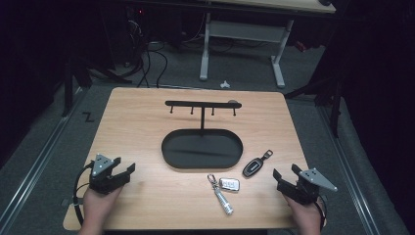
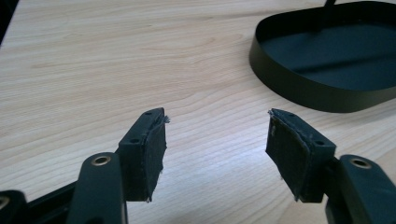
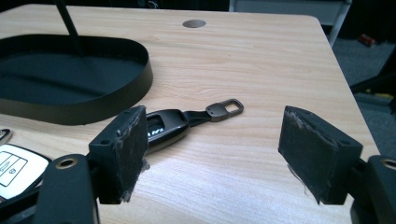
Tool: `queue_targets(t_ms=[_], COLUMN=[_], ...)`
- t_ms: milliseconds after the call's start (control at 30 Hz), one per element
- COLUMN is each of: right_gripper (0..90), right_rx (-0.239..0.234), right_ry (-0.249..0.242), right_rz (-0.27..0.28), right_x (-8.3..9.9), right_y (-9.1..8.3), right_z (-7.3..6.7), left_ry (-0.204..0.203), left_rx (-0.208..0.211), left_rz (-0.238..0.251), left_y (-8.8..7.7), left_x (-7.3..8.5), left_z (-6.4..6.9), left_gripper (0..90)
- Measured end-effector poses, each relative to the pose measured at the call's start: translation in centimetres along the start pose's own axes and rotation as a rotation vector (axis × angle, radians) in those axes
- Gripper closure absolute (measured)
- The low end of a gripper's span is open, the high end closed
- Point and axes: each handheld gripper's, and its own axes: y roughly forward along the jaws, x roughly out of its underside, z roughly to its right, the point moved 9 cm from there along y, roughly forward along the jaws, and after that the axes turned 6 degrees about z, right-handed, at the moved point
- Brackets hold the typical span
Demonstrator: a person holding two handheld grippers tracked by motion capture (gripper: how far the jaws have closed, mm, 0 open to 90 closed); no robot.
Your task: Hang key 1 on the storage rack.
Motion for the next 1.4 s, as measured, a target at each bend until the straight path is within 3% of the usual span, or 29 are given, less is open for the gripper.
queue_targets(t_ms=[333, 633, 1100, 1233, 1400], right_gripper=[25.4, 24.8, 22.5, 22.9, 24.4], right_rx=[0.024, 0.047, 0.038, 0.045, 0.046], right_ry=[0.028, 0.039, 0.02, 0.046, -0.005], right_rz=[0.014, 0.007, -0.022, -0.048, -0.13], right_x=[0.3, 0.3, -0.1, 0.2, 0.7], right_y=[-0.9, -1.0, -0.5, -0.1, 0.8], right_z=[1.6, 2.2, 1.0, 0.7, -0.3], left_ry=[0.037, 0.053, 0.061, 0.06, 0.05], left_rx=[0.001, 0.051, 0.07, 0.078, 0.093], left_rz=[-0.009, -0.041, -0.016, -0.005, 0.019], left_y=[0.7, 1.3, 1.7, 2.0, 1.6], left_x=[0.0, 0.3, -0.6, -0.9, -1.2], left_z=[1.0, 2.0, 2.6, 2.9, 3.0], left_gripper=[37.4, 37.4, 37.8, 37.8, 38.1])
